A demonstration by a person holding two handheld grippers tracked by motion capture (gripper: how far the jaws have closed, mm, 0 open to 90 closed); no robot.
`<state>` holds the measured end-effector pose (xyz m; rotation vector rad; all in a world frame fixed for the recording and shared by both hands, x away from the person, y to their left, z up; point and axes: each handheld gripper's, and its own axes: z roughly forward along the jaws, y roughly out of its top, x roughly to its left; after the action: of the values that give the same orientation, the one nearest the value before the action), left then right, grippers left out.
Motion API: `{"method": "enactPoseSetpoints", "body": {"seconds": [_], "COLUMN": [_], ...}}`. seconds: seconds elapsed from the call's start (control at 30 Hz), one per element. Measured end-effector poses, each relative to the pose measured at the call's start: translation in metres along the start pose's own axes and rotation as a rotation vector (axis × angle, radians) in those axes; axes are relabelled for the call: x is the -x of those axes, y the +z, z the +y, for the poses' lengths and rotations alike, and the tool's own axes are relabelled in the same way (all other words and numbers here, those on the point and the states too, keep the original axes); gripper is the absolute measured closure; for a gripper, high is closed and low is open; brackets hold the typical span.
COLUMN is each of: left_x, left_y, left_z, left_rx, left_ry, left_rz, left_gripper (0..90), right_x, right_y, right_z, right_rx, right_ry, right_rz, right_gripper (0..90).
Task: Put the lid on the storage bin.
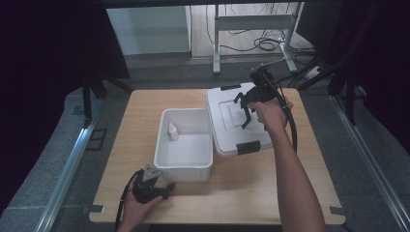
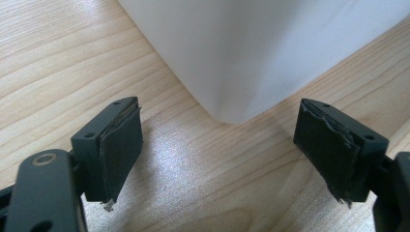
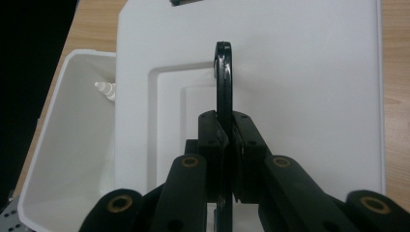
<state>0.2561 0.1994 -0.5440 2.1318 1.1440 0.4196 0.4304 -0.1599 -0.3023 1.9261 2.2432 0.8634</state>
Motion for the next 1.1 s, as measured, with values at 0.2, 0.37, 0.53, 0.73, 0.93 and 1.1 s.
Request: {"method": "enactPoseSetpoints", "body": {"seconds": [0.2,0.37,0.53,0.73,0.93,1.1], "left_x": [0.000,0.000,0.000,0.000,0.000,0.001], "left_y": [0.000,0.000,0.000,0.000,0.000,-0.001], "left_z": [0.000,0.000,0.000,0.000,0.000,0.000], "left_rx": [0.000,-0.001,-0.002,-0.001,-0.001,-0.001], "left_ry": [0.002,0.003,0.004,0.005,0.006,0.005], "left_rz": [-0.003,-0.003,-0.003,-0.005,-0.005,-0.004], "left_gripper": [17.5,17.5,17.5,17.5,17.7,17.7], "right_x": [-0.021,-0.048,-0.059,-0.070,-0.088,-0.095], "right_y": [-0.004,-0.005,-0.004,-0.001,0.010,0.014], "right_z": [0.001,0.004,0.006,0.001,-0.006,-0.008], "right_rx": [0.004,0.000,0.002,-0.005,-0.027,-0.027], "right_ry": [-0.030,-0.085,-0.084,-0.077,-0.063,-0.034], "right_rz": [0.002,0.019,0.022,0.059,0.058,0.062], "right_gripper": [84.8,84.9,84.8,84.9,84.8,84.9]}}
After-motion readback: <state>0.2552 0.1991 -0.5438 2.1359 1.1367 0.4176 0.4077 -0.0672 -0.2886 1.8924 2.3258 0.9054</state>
